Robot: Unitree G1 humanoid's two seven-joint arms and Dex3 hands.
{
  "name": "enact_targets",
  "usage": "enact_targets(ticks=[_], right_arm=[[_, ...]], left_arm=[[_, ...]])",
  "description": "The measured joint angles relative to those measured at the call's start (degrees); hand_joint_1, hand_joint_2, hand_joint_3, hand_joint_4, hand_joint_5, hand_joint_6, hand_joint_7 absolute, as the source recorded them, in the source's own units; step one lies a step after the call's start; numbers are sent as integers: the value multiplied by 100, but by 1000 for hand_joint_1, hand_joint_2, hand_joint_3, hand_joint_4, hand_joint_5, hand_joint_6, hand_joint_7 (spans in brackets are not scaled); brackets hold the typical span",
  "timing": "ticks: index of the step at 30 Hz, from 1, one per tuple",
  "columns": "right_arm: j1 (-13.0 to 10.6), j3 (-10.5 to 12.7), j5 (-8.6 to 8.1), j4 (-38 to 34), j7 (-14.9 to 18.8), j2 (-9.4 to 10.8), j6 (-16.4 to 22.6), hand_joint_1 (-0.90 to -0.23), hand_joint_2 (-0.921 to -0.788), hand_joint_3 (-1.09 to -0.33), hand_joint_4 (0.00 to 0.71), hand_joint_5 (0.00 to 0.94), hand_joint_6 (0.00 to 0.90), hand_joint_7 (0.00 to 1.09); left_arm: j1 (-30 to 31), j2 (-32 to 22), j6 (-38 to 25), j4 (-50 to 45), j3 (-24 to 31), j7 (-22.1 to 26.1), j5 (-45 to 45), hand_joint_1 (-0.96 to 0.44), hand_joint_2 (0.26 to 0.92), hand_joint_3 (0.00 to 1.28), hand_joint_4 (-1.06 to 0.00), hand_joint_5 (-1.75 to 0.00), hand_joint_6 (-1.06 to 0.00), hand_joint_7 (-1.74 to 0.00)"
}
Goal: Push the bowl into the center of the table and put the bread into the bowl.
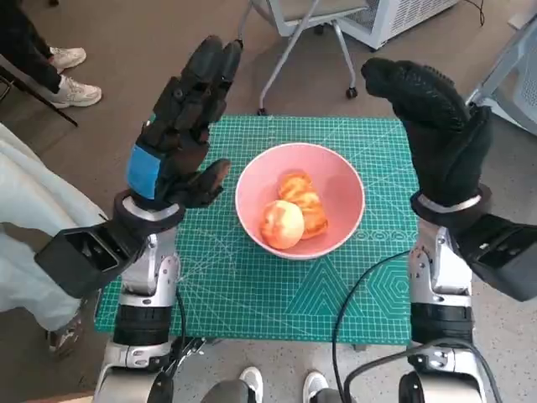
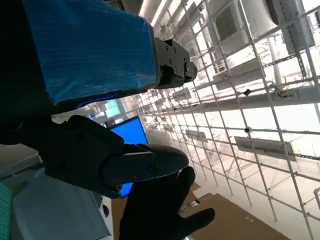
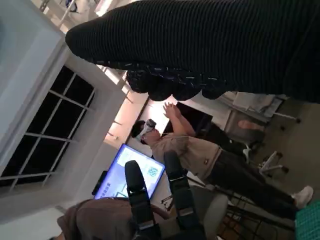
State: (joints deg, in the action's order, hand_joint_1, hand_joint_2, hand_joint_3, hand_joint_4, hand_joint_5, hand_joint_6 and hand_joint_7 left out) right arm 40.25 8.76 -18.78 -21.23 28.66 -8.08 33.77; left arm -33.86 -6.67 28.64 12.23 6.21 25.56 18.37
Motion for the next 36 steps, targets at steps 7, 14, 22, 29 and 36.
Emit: enact_targets(ticks=[7, 14, 22, 29, 36], right_arm=[[27, 1, -1, -41, 0, -3, 29, -681, -921, -680, 188, 2, 110, 387], [26, 5, -1, -24, -34, -29, 7, -679, -921, -679, 197, 5, 121, 377], [19, 5, -3, 58, -72, -47, -74, -675, -921, -682, 198, 4, 130, 364], [-4, 8, -21, 101, -72, -52, -140, -669, -921, -681, 198, 3, 136, 356], [-64, 11, -30, 116, -71, -52, -145, -671, -921, -682, 193, 1, 139, 348]], left_arm=[[-6, -1, -25, 0, 0, 0, 0, -661, 921, 546, -89, -4, -175, -32], [-136, -40, -99, -3, -4, -15, -17, -666, 921, 545, -66, 0, -167, -33], [-165, -47, -102, -7, -19, -23, -47, -678, 921, 545, -46, 0, -149, -29], [-164, -35, -87, -6, -37, -28, -70, -681, 921, 546, -43, 0, -142, -30], [-164, -21, -39, -5, -43, -28, -70, -683, 921, 544, -43, 0, -139, -32]])
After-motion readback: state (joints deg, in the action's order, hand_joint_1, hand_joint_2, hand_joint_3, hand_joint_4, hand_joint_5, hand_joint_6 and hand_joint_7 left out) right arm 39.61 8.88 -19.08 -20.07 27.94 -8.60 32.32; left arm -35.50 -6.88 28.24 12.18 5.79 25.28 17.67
